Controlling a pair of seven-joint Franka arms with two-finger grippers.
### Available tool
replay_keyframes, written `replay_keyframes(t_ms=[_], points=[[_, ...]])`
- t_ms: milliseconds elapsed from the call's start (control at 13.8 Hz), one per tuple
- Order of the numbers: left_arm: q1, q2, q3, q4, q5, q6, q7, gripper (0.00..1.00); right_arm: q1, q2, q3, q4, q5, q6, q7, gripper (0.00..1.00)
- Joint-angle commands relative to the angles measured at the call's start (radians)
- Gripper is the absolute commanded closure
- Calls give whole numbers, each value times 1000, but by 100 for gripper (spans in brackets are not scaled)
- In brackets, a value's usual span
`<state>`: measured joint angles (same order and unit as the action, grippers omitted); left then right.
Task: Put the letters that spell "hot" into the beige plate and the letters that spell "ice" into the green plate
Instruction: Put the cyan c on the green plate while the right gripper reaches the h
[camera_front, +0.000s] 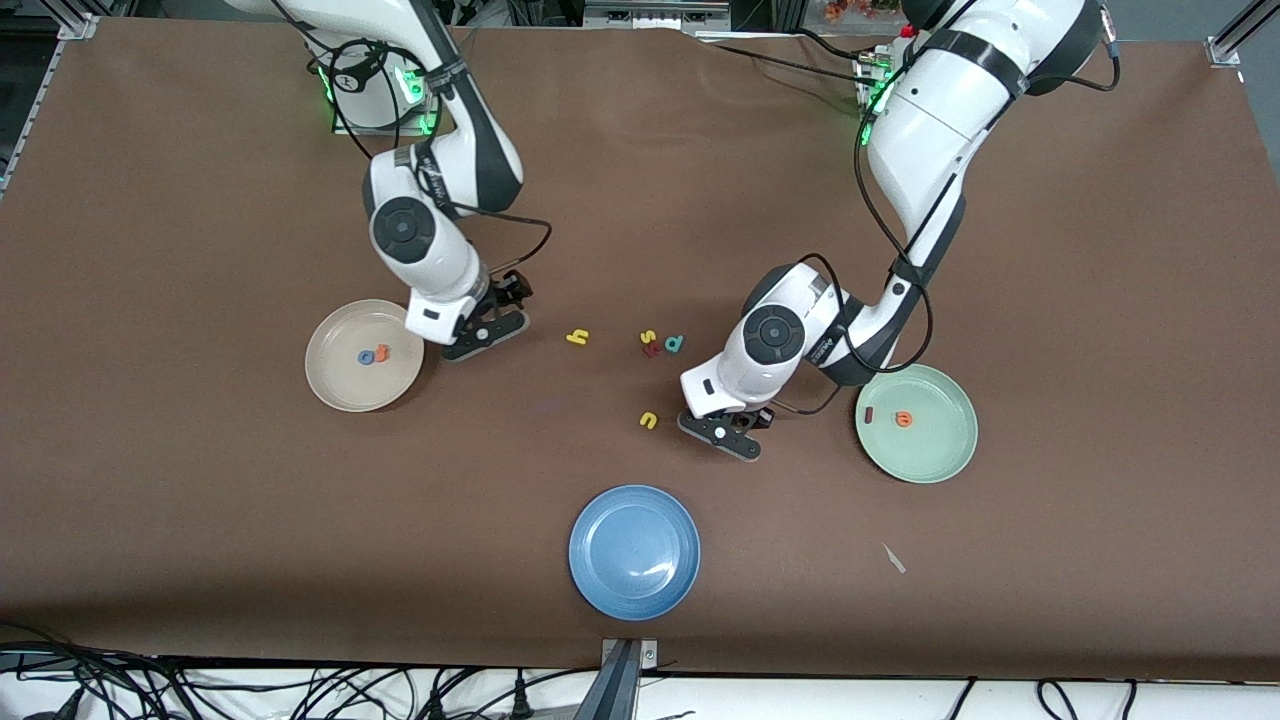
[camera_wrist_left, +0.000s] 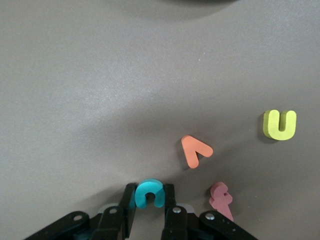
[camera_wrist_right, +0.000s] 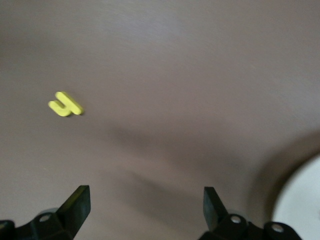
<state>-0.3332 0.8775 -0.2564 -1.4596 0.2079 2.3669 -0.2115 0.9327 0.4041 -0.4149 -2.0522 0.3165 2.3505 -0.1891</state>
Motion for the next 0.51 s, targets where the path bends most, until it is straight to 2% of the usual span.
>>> replay_keyframes(t_ms=[0, 145, 434], points=[[2, 6, 5, 22, 41, 0, -9, 100, 18, 48, 8, 7, -16, 90, -110, 0], [34, -20, 3, 21, 42, -29, -3, 100, 29, 61, 28, 13, -16, 115, -179, 0], [86, -98, -3, 18, 42, -207, 3, 100, 32, 136, 82, 86, -11, 145, -216, 0]])
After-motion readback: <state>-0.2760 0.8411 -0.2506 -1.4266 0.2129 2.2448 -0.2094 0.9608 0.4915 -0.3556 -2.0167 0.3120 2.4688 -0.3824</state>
